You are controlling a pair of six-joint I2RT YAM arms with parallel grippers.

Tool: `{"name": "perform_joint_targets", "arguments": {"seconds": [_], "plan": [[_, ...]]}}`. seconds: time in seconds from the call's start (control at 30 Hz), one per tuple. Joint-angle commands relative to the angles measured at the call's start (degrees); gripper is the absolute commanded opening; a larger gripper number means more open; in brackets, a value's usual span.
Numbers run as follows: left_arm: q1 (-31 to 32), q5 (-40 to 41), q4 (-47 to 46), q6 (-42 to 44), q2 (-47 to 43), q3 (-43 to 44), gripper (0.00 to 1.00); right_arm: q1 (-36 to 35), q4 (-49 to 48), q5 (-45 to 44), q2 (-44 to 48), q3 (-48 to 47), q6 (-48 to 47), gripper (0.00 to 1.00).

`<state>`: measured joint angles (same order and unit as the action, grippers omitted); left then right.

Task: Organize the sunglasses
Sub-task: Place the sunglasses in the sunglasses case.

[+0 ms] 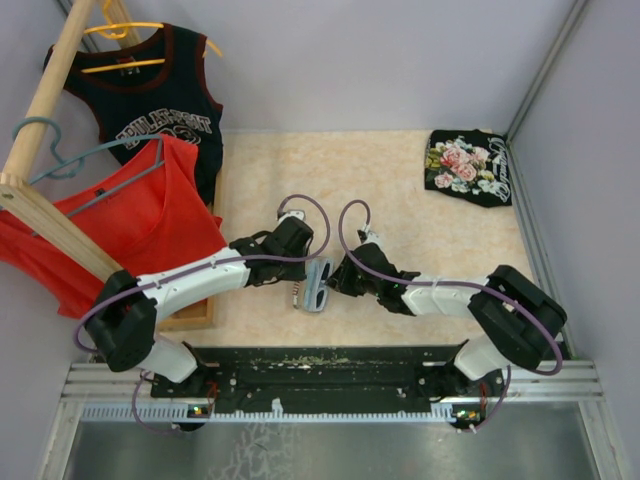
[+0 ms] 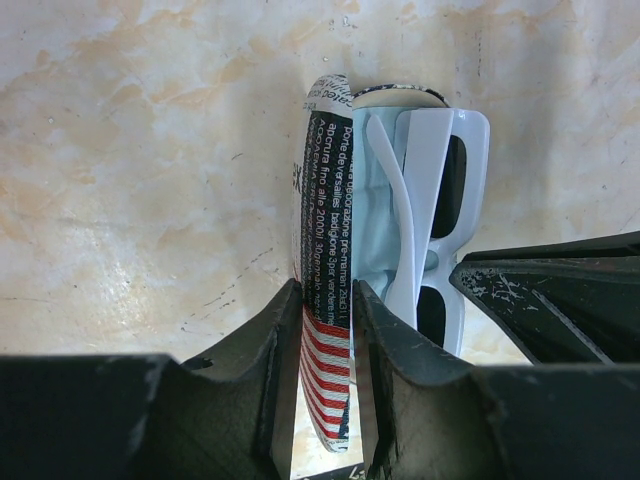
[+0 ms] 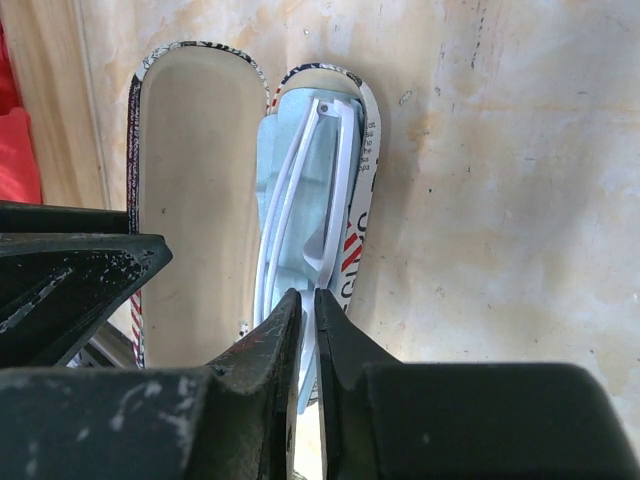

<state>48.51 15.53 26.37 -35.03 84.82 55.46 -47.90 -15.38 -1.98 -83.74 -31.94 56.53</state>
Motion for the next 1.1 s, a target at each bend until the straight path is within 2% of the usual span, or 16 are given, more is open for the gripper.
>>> {"name": "perform_joint_targets", "arguments": {"seconds": [0.0, 0.23, 0.77, 1.07], "plan": [[0.3, 0.7, 0.6, -0.6, -0.4, 1.3, 0.33, -0.6, -1.7, -1.0, 0.6, -2.3, -1.1, 0.08], [0.3, 0.1, 0.5, -0.6, 0.3, 1.7, 0.33, -0.5, -1.7, -0.9, -0.5, -2.8, -1.6, 0.0], [0.7, -0.1, 0.3, -0.7, 0.3, 1.8, 0.33, -0.5, -2.7, 1.6, -5.4, -5.1, -2.3, 0.0], [0.7, 1.2, 1.3, -0.7, -0.4, 2.0, 0.34, -0.6, -0.3, -0.1, -2.8, -5.1, -3.4, 0.0]]}}
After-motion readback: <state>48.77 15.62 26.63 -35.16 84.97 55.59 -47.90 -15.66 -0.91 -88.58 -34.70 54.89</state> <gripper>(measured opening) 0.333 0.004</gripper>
